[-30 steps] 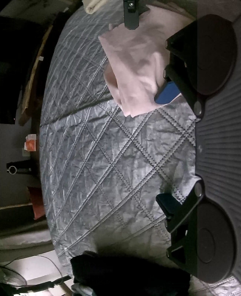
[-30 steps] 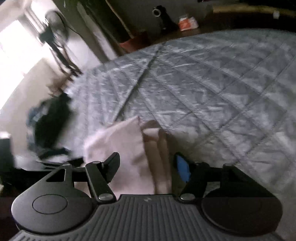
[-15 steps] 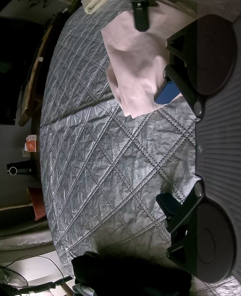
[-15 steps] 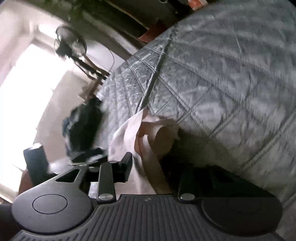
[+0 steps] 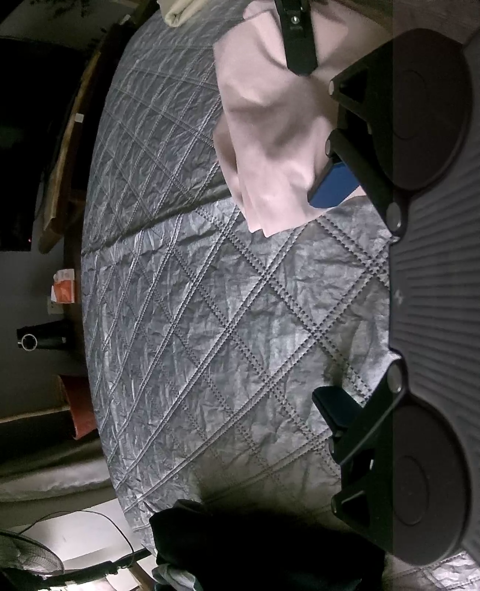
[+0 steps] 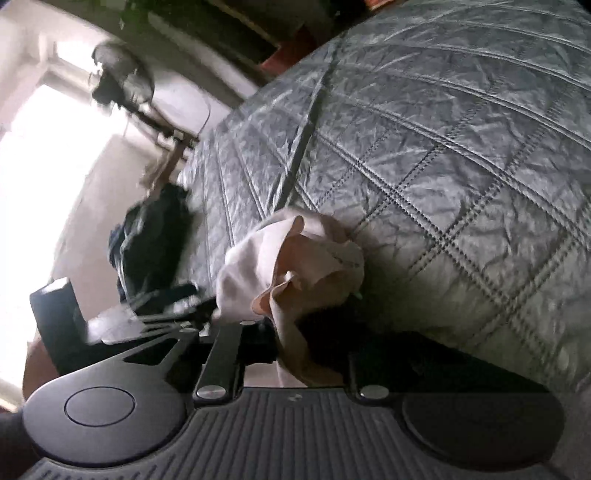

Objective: Fold clothes

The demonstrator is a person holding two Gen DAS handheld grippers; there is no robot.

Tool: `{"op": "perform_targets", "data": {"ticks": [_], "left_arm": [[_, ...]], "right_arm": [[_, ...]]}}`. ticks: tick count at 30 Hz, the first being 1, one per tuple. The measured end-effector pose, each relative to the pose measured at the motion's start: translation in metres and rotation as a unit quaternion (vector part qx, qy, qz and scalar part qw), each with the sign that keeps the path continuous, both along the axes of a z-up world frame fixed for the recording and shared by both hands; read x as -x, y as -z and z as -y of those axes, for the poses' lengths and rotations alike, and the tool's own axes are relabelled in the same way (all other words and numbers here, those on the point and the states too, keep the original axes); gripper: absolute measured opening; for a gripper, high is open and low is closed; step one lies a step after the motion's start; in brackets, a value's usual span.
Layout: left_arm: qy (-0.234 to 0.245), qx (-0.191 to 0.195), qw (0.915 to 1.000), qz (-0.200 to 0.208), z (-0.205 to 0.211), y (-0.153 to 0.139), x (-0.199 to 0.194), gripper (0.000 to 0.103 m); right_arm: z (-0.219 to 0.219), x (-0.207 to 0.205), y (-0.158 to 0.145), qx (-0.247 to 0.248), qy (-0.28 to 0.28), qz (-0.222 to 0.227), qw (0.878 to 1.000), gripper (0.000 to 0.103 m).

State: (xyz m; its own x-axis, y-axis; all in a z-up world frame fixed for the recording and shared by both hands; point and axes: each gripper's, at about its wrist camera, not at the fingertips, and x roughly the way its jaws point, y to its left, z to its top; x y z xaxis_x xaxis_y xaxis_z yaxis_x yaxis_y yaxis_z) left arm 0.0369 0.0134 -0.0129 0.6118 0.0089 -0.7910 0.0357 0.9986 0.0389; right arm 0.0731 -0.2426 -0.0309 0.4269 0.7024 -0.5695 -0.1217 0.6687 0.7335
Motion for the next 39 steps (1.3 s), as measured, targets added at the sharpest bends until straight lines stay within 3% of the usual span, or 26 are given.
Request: {"op": "perform_targets", "data": {"ticks": [1,4,10,13,17,19,22,25,27,30,31,32,33,36,37,38,39], "left_arm": [[-0.002,0.002,1.0,-0.001,0.0,-0.001,0.0,0.103],[-0.016,0.01,0.9998,-0.004,-0.003,-0.004,-0.003,0.088],[-0.052,0.03,0.9981,0.009,-0.014,-0.012,-0.003,0.087],[-0.045,0.026,0.9986,0.009,-0.01,-0.011,-0.002,0.087],[-0.027,0.019,0.9994,0.008,-0.002,-0.01,0.002,0.087],[-0.02,0.014,0.9997,0.007,0.001,-0.01,0.002,0.088],[-0.013,0.01,0.9999,0.005,0.005,-0.009,0.003,0.088],[-0.003,0.007,1.0,0.004,0.006,-0.009,0.007,0.088],[0.003,0.005,1.0,0.004,0.007,-0.009,0.01,0.089],[0.007,0.008,0.9999,0.002,0.008,-0.011,0.01,0.09],[0.008,0.01,0.9999,0.002,0.009,-0.011,0.01,0.09],[0.01,0.011,0.9999,0.003,0.009,-0.012,0.011,0.091],[0.012,0.011,0.9999,0.004,0.01,-0.013,0.012,0.091],[0.023,0.014,0.9996,-0.003,0.013,-0.014,0.014,0.091],[0.027,0.015,0.9995,-0.006,0.014,-0.014,0.015,0.091],[0.031,0.016,0.9994,-0.008,0.015,-0.014,0.016,0.091],[0.035,0.017,0.9992,-0.011,0.016,-0.014,0.017,0.091]], "right_arm": [[0.003,0.005,0.0,-0.008,0.016,0.0,1.0,0.015],[0.011,0.019,-0.002,-0.038,0.064,0.001,0.997,0.014],[0.048,0.044,-0.021,-0.082,0.164,0.034,0.982,0.014],[0.081,0.054,-0.038,-0.101,0.235,0.075,0.964,0.014],[0.142,0.068,-0.062,-0.139,0.368,0.149,0.907,0.014],[0.175,0.077,-0.07,-0.156,0.443,0.176,0.865,0.015],[0.214,0.088,-0.059,-0.163,0.547,0.159,0.805,0.015],[0.244,0.088,-0.025,-0.111,0.623,0.095,0.768,0.019],[0.253,0.079,-0.008,-0.034,0.621,0.013,0.783,0.019],[0.246,0.072,-0.027,0.059,0.578,0.035,0.813,0.032],[0.243,0.072,-0.034,0.089,0.573,0.033,0.814,0.038],[0.24,0.072,-0.042,0.119,0.567,0.032,0.814,0.051],[0.237,0.075,-0.049,0.152,0.562,0.036,0.812,0.054],[0.21,0.076,-0.081,0.331,0.513,0.084,0.787,0.051],[0.202,0.075,-0.086,0.361,0.496,0.108,0.782,0.048],[0.195,0.069,-0.09,0.378,0.473,0.123,0.787,0.039],[0.19,0.063,-0.09,0.393,0.451,0.131,0.79,0.038]]}}
